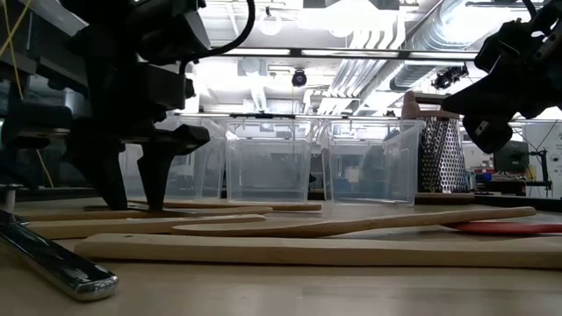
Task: Pick & Place Kitchen Items
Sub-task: Put the table knife into the right transparent bin
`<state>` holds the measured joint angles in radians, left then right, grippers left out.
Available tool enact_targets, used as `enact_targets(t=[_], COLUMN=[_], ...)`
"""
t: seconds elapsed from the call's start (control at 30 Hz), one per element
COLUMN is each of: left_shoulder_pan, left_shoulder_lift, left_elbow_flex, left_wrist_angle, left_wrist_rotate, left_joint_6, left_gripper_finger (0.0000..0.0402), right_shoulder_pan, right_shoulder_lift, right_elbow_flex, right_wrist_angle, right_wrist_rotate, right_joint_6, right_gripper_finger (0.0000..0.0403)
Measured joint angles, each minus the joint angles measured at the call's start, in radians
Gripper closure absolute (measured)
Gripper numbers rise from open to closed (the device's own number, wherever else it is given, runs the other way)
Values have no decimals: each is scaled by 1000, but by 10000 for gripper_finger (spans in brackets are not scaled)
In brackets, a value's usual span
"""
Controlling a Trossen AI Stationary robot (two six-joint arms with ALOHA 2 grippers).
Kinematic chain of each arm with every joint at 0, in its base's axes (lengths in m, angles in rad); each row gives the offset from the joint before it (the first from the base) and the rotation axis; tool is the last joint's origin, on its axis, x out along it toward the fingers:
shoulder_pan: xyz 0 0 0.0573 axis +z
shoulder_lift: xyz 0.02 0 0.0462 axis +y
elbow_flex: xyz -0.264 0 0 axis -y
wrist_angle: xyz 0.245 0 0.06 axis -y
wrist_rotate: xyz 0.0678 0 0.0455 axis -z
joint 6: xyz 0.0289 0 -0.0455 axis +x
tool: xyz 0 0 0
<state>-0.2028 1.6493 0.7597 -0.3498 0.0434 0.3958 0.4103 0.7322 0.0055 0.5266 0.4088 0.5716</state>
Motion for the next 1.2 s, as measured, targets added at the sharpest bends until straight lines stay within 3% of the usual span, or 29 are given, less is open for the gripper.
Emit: enact_targets(t=[0.3, 0.83, 1.2], left_shoulder_pan=[0, -19, -29], left_shoulder_lift=[2, 2, 15], left_elbow_flex=[2, 2, 2], left_wrist_angle=[-102, -101, -103], left_wrist_rotate=[14, 30, 39], left_joint_6=[-73, -90, -113], left_gripper_finger=[246, 246, 310], right_shoulder_pan=[0, 0, 0], right_shoulder_lift=[0, 0, 0], right_elbow_flex=[0, 0, 0], right_wrist_angle=[0, 0, 0], right_wrist_rotate=[0, 0, 0], right_joint_6=[0, 0, 0], right_gripper_finger=[400, 400, 401])
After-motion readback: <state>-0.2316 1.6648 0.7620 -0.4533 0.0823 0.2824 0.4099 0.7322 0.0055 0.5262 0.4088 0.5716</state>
